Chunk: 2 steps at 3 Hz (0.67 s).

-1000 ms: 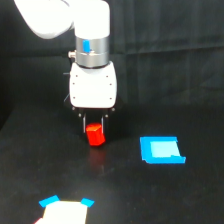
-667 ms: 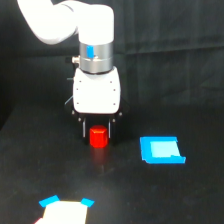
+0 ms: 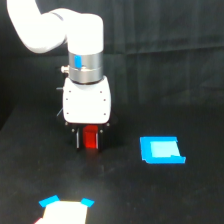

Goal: Pick up the red object from the table

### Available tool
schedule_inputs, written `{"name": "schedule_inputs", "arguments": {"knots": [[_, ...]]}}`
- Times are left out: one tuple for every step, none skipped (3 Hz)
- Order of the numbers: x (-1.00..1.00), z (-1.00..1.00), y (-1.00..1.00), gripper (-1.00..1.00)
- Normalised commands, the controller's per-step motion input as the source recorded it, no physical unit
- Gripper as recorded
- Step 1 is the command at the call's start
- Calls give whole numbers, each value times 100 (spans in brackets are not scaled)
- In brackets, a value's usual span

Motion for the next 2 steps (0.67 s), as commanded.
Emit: {"name": "schedule_inputs", "arguments": {"knots": [[100,-35,100,100],[-47,-25,-100,100]]}}
